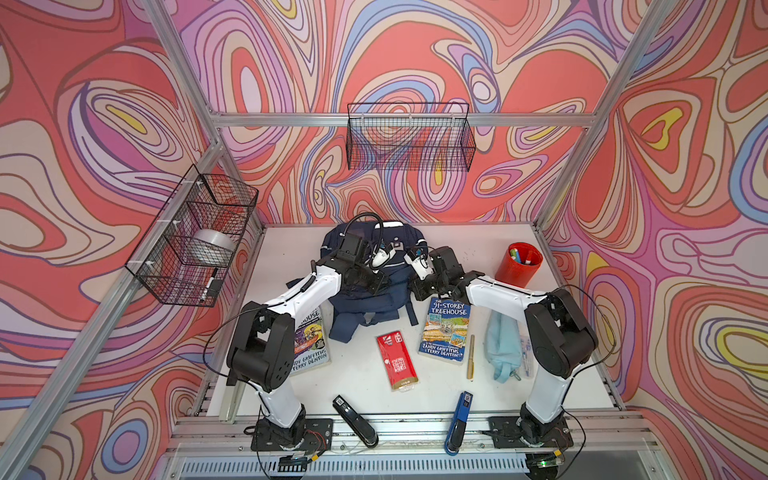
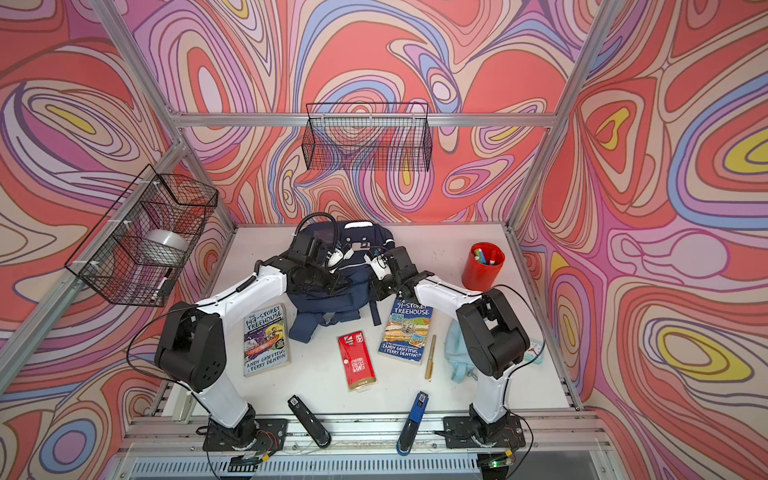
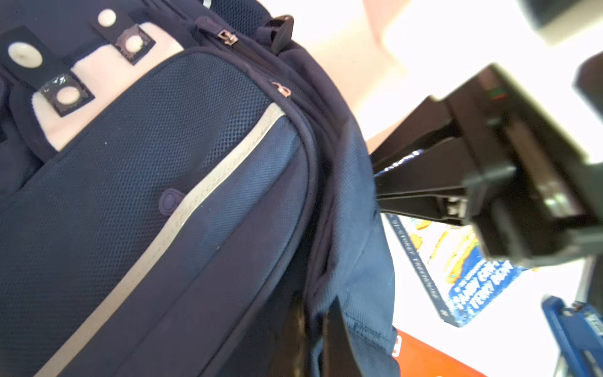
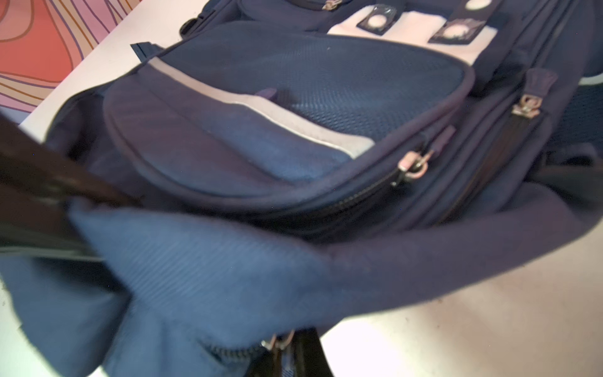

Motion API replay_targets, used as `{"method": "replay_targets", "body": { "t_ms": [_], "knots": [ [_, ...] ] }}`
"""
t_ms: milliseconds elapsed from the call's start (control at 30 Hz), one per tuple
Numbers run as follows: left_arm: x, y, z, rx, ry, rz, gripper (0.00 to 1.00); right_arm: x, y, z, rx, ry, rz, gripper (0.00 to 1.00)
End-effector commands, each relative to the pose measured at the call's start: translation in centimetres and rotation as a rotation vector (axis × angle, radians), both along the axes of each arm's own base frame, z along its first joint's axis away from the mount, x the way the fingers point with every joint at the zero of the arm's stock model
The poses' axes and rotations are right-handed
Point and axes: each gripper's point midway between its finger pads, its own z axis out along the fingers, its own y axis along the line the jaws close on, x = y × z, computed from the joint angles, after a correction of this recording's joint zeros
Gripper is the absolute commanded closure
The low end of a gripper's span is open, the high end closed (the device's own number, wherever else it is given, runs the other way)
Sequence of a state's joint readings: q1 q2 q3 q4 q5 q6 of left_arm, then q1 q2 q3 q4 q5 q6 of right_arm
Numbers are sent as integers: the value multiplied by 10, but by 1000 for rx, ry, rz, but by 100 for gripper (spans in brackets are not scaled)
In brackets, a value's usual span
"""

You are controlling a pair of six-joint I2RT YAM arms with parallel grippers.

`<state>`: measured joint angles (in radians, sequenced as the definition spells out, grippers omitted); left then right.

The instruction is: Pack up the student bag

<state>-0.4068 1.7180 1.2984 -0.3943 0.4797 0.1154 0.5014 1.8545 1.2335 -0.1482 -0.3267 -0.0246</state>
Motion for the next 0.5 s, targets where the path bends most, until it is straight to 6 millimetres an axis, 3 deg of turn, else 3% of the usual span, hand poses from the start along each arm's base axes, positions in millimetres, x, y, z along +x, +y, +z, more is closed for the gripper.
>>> {"method": "replay_targets", "body": {
  "t_ms": [0, 133, 233, 467],
  "knots": [
    [-16, -19, 41, -149, 48, 24, 100, 29, -25, -18, -84, 17, -49, 100],
    [-19, -29, 36, -159, 120, 53, 100, 38, -30, -4, -136, -29, -45, 100],
    [-8, -33, 25, -170, 178, 106, 100, 19, -25, 13, -185, -64, 0, 100],
    [3, -58, 43, -327, 225, 84, 100, -20, -18, 9, -343, -126, 51, 100]
  ]
}}
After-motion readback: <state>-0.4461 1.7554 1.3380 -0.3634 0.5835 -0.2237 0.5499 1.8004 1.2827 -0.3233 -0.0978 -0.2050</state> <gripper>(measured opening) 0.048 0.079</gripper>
